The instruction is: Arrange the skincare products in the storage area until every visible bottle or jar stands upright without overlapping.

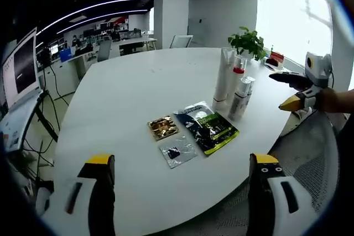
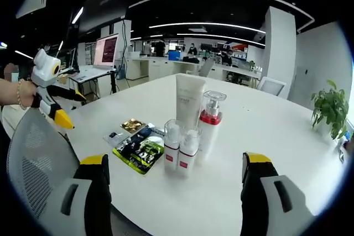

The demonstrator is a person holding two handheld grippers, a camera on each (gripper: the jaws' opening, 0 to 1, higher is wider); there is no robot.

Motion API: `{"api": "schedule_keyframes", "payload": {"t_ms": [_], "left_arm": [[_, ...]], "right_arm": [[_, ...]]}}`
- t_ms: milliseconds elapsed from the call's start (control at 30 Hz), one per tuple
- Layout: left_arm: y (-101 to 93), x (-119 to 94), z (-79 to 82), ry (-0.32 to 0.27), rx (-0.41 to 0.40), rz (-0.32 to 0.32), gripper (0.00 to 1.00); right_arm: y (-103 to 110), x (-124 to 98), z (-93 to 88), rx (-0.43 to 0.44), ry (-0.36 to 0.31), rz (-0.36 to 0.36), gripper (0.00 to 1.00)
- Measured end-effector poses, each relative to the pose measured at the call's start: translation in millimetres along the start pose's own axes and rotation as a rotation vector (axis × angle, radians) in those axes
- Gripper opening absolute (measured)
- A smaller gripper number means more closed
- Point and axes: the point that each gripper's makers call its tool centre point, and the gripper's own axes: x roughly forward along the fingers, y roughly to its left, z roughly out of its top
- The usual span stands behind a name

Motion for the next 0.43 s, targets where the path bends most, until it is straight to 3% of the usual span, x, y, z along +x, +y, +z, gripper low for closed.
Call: {"api": "schedule_keyframes", "payload": {"t_ms": [433], "left_arm": [[-0.3, 1.0, -2.1, 0.013, 0.003, -0.005, 0.99]], "right_arm": [[-0.9, -0.1, -0.6, 0.015, 0.000, 0.000, 0.99]]}}
